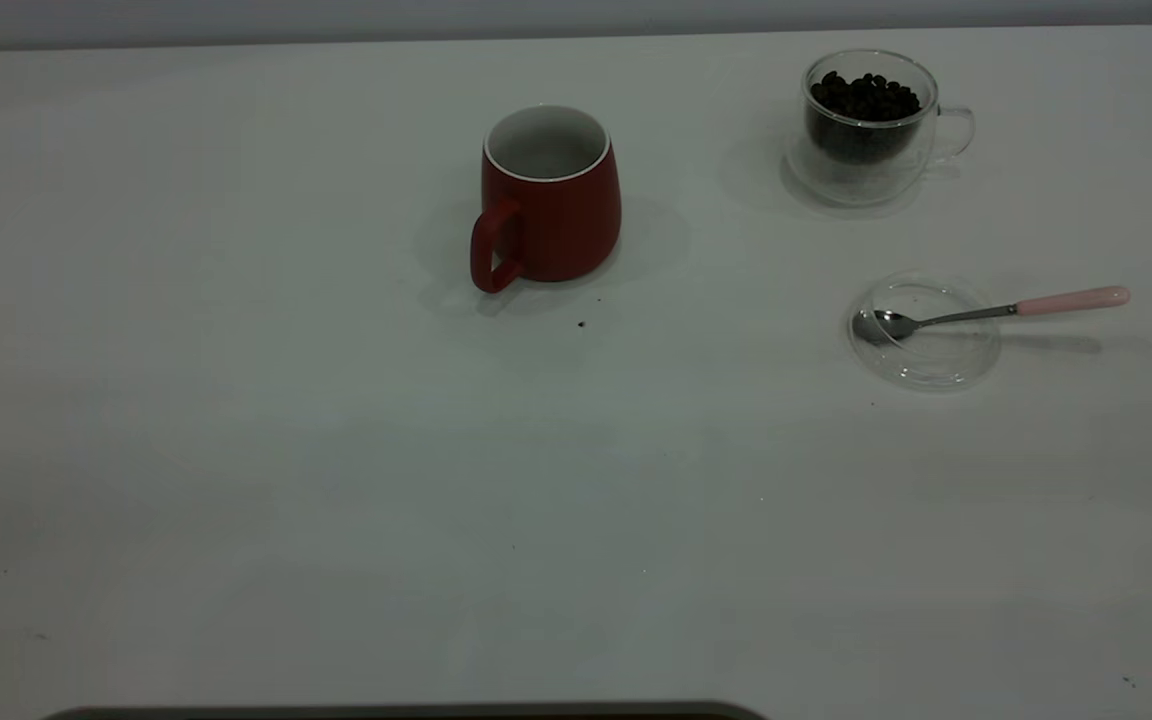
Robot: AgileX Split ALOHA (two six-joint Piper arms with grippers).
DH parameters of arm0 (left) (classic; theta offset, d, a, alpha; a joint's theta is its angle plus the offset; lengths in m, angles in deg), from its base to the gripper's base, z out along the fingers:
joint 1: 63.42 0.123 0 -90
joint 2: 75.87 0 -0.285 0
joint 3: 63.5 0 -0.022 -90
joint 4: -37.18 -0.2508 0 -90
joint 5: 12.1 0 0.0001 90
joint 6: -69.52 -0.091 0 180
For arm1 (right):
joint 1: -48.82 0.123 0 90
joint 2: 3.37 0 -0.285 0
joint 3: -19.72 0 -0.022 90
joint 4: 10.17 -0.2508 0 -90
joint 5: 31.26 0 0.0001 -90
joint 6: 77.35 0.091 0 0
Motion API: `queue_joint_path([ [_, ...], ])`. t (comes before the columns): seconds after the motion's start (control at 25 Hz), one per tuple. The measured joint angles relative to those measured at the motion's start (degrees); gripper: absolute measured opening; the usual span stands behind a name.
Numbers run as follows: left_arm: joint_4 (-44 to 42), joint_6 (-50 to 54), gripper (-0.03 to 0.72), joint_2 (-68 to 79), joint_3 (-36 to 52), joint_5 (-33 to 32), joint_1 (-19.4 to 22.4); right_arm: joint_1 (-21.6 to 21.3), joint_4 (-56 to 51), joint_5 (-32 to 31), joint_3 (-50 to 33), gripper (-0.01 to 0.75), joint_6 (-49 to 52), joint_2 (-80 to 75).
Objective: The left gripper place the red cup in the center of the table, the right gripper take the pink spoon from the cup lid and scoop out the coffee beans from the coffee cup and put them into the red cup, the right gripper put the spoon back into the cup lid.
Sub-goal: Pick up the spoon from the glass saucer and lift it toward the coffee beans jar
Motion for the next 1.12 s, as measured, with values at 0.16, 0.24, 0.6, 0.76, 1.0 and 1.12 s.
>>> queue_joint_path([
  [0.16, 0.0, 0.0, 0.588, 0.0, 0.0, 0.0, 0.0, 0.0, 0.0, 0.0, 0.0, 0.591, 0.0, 0.0],
  [0.24, 0.0, 0.0, 0.588, 0.0, 0.0, 0.0, 0.0, 0.0, 0.0, 0.0, 0.0, 0.591, 0.0, 0.0],
  [0.6, 0.0, 0.0, 0.588, 0.0, 0.0, 0.0, 0.0, 0.0, 0.0, 0.0, 0.0, 0.591, 0.0, 0.0],
  [0.76, 0.0, 0.0, 0.588, 0.0, 0.0, 0.0, 0.0, 0.0, 0.0, 0.0, 0.0, 0.591, 0.0, 0.0],
  [1.0, 0.0, 0.0, 0.588, 0.0, 0.0, 0.0, 0.0, 0.0, 0.0, 0.0, 0.0, 0.591, 0.0, 0.0],
  [1.12, 0.0, 0.0, 0.588, 0.0, 0.0, 0.0, 0.0, 0.0, 0.0, 0.0, 0.0, 0.591, 0.0, 0.0],
])
